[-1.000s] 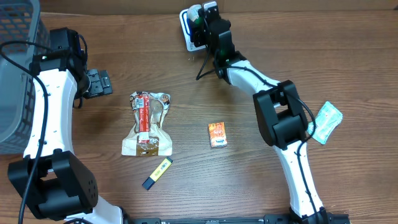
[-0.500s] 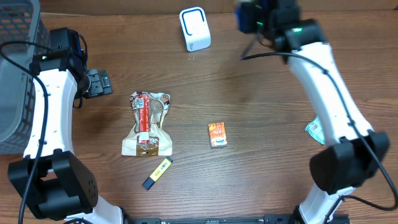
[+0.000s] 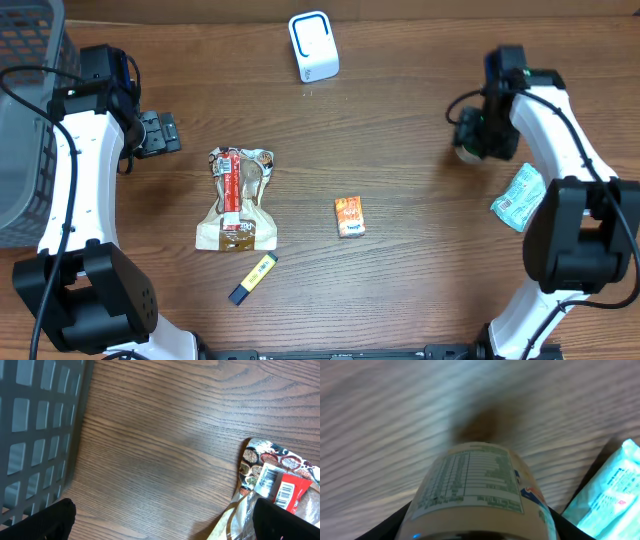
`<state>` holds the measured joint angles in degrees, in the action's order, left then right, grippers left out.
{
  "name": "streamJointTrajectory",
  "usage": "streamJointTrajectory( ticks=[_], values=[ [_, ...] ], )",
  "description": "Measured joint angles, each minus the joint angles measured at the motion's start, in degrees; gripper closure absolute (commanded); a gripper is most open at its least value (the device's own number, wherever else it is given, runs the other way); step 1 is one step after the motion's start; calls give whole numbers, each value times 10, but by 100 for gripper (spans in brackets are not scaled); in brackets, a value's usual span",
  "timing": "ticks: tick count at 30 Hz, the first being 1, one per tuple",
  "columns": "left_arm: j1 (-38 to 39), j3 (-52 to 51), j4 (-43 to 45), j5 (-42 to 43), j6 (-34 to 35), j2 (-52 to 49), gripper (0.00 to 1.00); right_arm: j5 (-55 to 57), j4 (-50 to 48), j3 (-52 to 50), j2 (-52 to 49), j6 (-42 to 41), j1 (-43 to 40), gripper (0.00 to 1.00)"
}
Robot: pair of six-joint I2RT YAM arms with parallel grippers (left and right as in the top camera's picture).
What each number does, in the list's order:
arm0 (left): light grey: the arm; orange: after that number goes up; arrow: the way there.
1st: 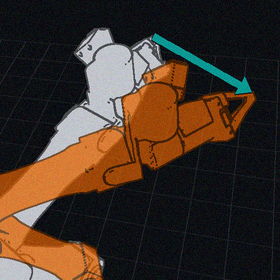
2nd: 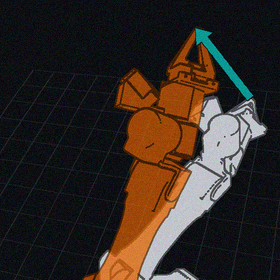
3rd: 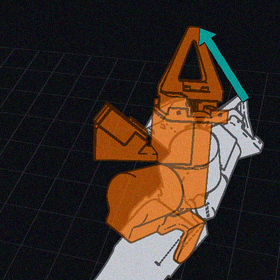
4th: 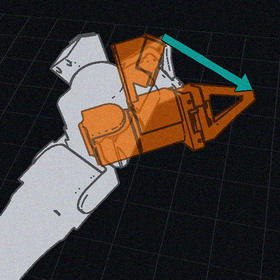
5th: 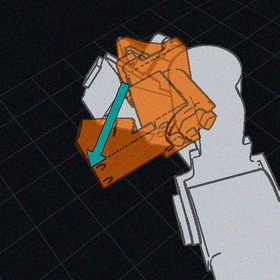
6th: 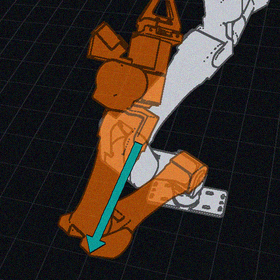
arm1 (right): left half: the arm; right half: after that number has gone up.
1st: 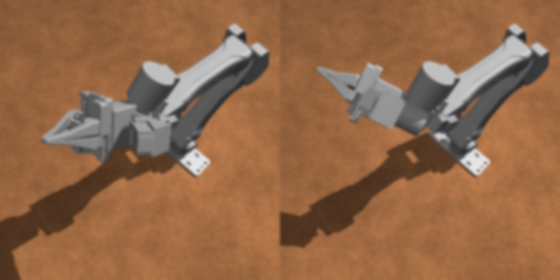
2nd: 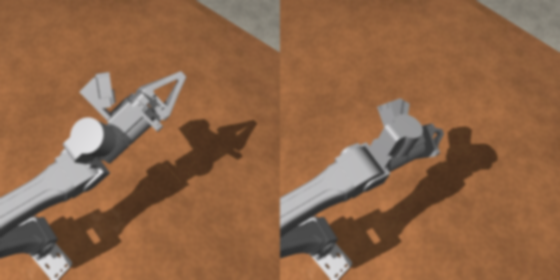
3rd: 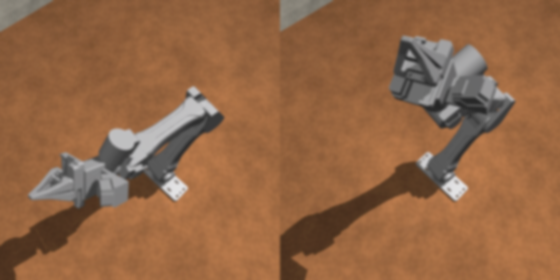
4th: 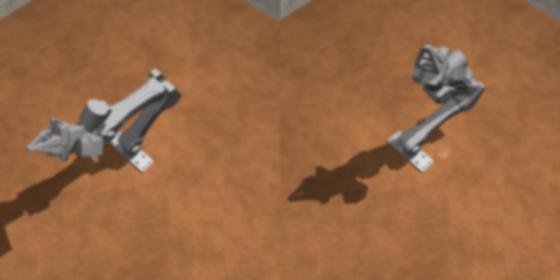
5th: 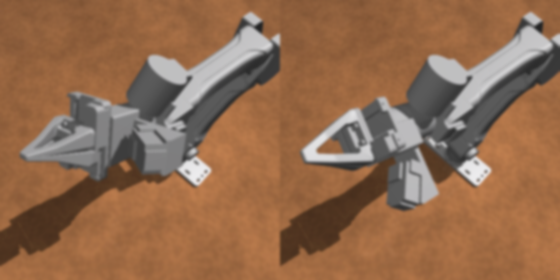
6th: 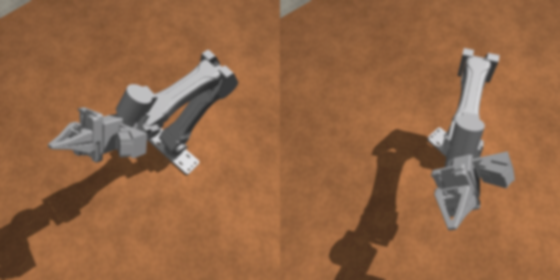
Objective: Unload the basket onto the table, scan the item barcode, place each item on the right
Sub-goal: 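Move the jar to the right table edge and release it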
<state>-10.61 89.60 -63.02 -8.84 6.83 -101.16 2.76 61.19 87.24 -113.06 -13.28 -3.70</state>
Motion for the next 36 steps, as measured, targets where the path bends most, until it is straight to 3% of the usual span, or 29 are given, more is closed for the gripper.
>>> streamJointTrajectory(
  ticks=[3, 4, 5, 8, 9, 10, 11, 19, 24, 26, 29, 36],
  values=[
    [0, 0, 0, 0, 0, 0, 0, 0, -31, -43, 0, 0, -34, 87],
    [0, 0, 0, 0, 0, 0, 0, 1, -38, -52, 0, 0, -43, 78],
    [0, 0, 0, 0, 0, 0, 0, 1, -42, -61, 0, 0, -52, 62],
    [0, 0, 0, 0, 0, 0, 0, 2, -45, -70, 0, -1, -71, 33],
    [0, 0, 0, 0, 0, 0, 0, 2, -46, -70, 0, -2, -73, 15],
    [0, 0, 0, 0, 0, 0, 0, 2, -48, -70, 0, -3, -73, 4],
    [0, 0, 0, 0, 0, 0, 0, 2, -49, -70, 0, -3, -74, 0],
    [0, 0, 0, 0, 0, 0, 0, 2, -24, -59, 0, -2, -71, 0],
    [0, 0, 0, 0, 0, 0, 0, -3, 68, 37, 0, -2, -70, 1],
    [0, 0, 0, 0, 0, 0, 0, -13, 106, 94, 0, -2, -68, 15],
    [0, 0, 0, 0, 0, 0, 0, -49, 161, 159, 2, -3, -58, 23],
    [0, 0, 0, 0, 0, 0, 0, -132, 209, 171, 4, -2, 13, 52]
  ],
)
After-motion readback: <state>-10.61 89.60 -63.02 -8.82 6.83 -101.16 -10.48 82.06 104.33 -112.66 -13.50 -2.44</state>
